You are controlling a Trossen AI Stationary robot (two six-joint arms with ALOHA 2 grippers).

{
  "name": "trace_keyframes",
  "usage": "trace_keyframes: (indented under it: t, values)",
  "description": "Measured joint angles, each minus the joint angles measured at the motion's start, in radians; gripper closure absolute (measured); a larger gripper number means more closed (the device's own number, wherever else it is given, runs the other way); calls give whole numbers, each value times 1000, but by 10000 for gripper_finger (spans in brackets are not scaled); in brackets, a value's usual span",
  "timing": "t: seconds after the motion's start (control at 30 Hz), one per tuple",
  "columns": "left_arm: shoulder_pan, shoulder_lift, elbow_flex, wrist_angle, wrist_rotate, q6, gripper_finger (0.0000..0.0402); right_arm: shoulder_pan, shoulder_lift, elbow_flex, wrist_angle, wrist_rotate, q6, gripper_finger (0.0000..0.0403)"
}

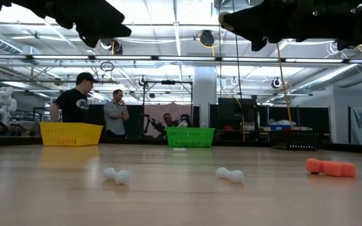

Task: Sort Halloween decoration
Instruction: Put the gray skull toy into the green bin

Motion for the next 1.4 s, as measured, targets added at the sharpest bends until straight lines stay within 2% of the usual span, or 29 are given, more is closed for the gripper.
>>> trace_keyframes:
  t: [0.37, 0.6, 0.87, 1.13, 1.4]
  values:
    - [-67, 0, 0, 5, -8, 27, 208, 0, -2, 0, 38, 0, 76, 349]
    - [-71, 0, 0, 5, -53, 28, 208, 0, -2, 0, 35, -1, 76, 349]
    - [-72, 0, 0, 5, -57, 26, 208, 0, -2, 0, 35, -1, 67, 349]
    - [-72, 0, 0, 4, -57, 25, 208, 0, -2, 1, 34, -1, -76, 349]
    - [-72, 0, 0, 4, -57, 24, 208, 0, -2, 1, 35, -1, -394, 349]
